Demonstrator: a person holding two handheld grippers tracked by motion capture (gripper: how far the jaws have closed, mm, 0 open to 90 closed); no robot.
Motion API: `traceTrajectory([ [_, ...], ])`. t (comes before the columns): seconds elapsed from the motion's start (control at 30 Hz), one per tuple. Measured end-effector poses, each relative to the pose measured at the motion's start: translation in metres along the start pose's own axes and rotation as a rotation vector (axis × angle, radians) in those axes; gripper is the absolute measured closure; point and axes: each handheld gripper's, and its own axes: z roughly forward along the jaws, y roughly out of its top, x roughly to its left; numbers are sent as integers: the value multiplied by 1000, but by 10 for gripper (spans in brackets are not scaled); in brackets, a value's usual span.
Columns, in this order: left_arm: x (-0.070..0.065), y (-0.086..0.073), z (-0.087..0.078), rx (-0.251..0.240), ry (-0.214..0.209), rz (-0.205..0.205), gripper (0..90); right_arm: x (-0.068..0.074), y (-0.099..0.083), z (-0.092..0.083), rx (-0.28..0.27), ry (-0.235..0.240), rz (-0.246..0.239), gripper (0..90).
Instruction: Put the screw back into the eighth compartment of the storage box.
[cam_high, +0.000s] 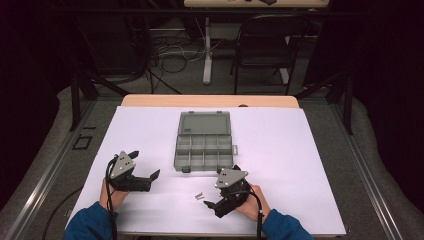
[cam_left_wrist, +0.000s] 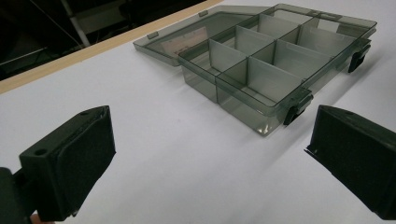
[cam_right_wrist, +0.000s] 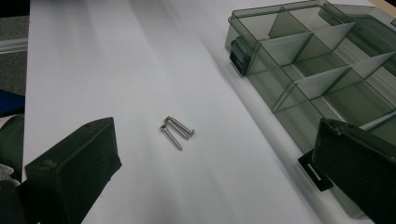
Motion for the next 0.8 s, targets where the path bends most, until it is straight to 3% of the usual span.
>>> traceTrajectory([
  [0.8,0,0,2,3,2,-2,0,12,4,26,42,67,-29,0],
])
